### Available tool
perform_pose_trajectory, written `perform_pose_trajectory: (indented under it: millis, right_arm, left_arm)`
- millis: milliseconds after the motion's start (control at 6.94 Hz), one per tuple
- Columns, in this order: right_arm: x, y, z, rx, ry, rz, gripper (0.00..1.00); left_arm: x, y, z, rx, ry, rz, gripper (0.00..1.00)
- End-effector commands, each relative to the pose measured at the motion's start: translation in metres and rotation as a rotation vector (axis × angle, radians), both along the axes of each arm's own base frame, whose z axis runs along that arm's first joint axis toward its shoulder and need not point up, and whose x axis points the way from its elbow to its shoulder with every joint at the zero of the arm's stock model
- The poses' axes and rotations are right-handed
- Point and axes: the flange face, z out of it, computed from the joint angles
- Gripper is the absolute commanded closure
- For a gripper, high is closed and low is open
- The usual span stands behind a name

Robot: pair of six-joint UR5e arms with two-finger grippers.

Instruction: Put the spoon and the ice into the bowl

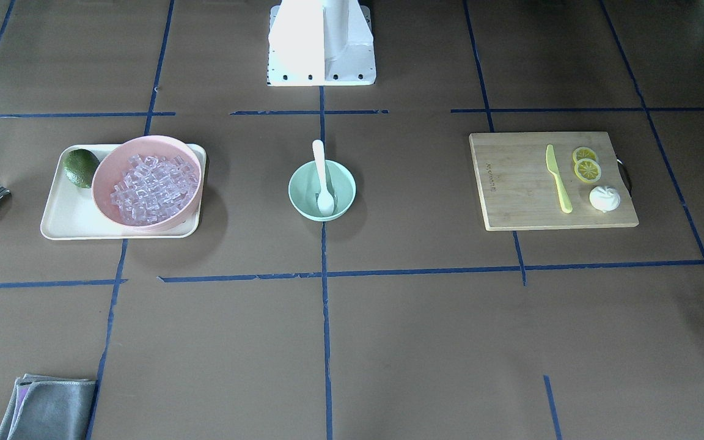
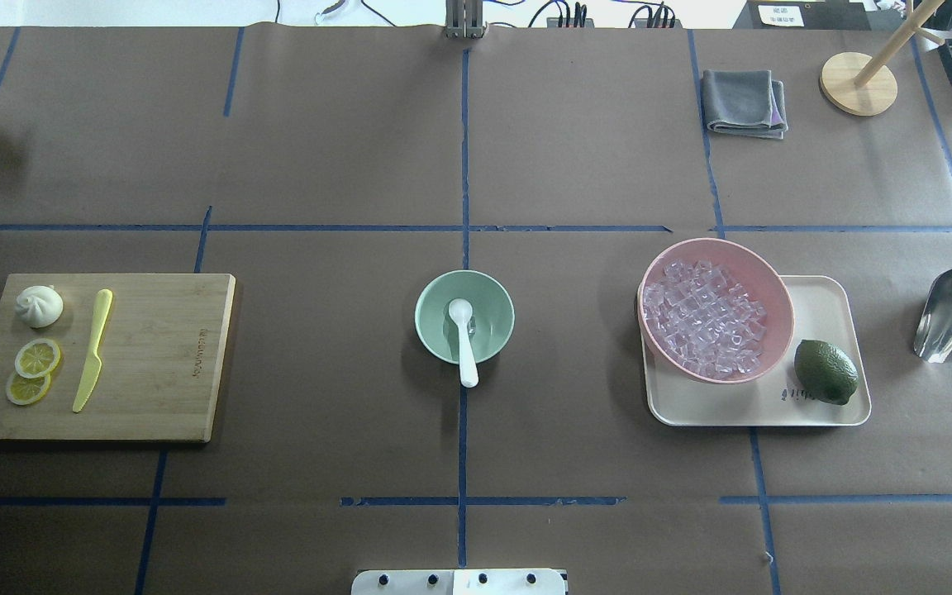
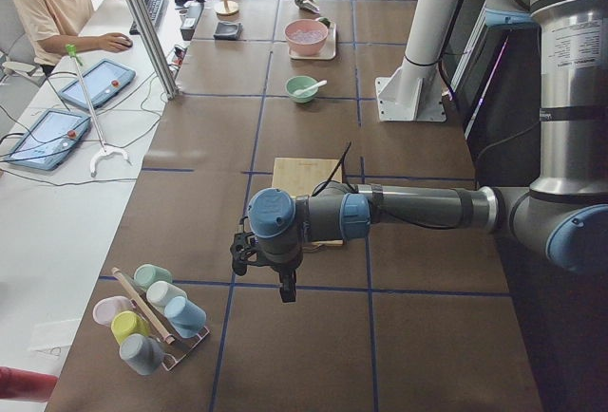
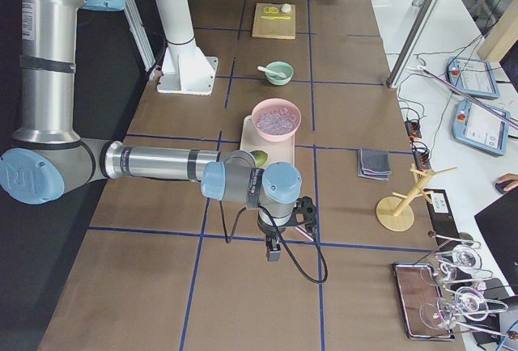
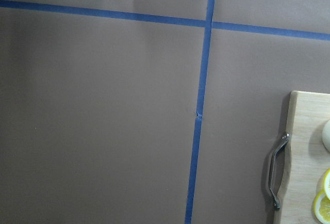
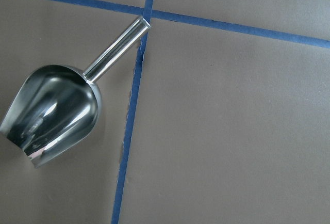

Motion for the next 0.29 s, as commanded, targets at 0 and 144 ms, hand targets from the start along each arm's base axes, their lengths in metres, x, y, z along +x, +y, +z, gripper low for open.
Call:
perform_pose_trajectory:
  millis: [0,144]
  right_arm:
    - [-0.0002,0.0012,0.0,-0.001,-0.003,0.001,0.01]
    - [-0.0001,0.0002,-0.0014,0.003,-0.001,0.001,0.01]
  left_arm:
    - [-0.0068,-0.0036,0.0012,0.041,-0.096,0.008,0.0]
    - [-0.0065,-0.004,-0.002,0.044,-0.092,0.004,0.0]
